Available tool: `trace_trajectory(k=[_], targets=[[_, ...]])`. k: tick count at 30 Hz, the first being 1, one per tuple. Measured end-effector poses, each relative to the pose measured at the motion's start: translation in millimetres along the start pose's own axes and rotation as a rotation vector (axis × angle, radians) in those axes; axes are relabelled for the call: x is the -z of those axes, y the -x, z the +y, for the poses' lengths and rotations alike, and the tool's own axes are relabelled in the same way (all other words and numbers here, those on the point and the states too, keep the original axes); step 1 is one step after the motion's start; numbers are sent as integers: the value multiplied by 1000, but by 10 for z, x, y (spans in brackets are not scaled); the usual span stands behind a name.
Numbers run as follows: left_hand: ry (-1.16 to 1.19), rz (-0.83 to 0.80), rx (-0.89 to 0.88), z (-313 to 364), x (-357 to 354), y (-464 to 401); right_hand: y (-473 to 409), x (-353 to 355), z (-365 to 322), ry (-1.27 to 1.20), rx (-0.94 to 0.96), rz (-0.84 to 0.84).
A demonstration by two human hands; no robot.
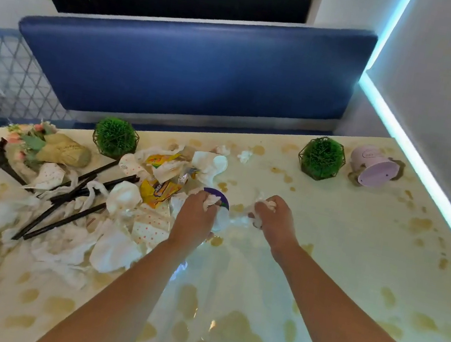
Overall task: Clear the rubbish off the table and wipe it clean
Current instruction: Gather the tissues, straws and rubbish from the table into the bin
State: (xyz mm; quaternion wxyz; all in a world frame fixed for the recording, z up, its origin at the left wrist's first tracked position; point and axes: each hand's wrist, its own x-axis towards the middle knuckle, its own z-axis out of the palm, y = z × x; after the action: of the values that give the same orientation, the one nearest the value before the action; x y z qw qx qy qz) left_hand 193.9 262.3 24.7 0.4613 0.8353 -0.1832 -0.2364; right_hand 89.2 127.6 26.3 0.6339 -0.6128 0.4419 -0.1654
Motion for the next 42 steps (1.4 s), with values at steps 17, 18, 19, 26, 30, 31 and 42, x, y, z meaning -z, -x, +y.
trace_trajectory(k=[17,18,19,26,30,31,42], targets=[[151,-591,-11,761,-1239,785,1012,1249,396,-341,-123,393],[159,-638,8,807,-1319,846,1055,1333,437,-338,-138,420],[161,-684,17,856,-1400,904,1092,1417,473,-330,-149,444],[75,-855,-33,1144,-2090,1249,1327,2105,701,-338,-167,586],[12,-910,-72,1268,-2508,1462,1503,2539,839,-369,-186,700],[-23,-915,-104,1290,-2598,1508,1542,2623,880,-354,-192,719],[-392,-1010,-423,1471,-3943,2125,1914,3901,1515,-231,-376,930]])
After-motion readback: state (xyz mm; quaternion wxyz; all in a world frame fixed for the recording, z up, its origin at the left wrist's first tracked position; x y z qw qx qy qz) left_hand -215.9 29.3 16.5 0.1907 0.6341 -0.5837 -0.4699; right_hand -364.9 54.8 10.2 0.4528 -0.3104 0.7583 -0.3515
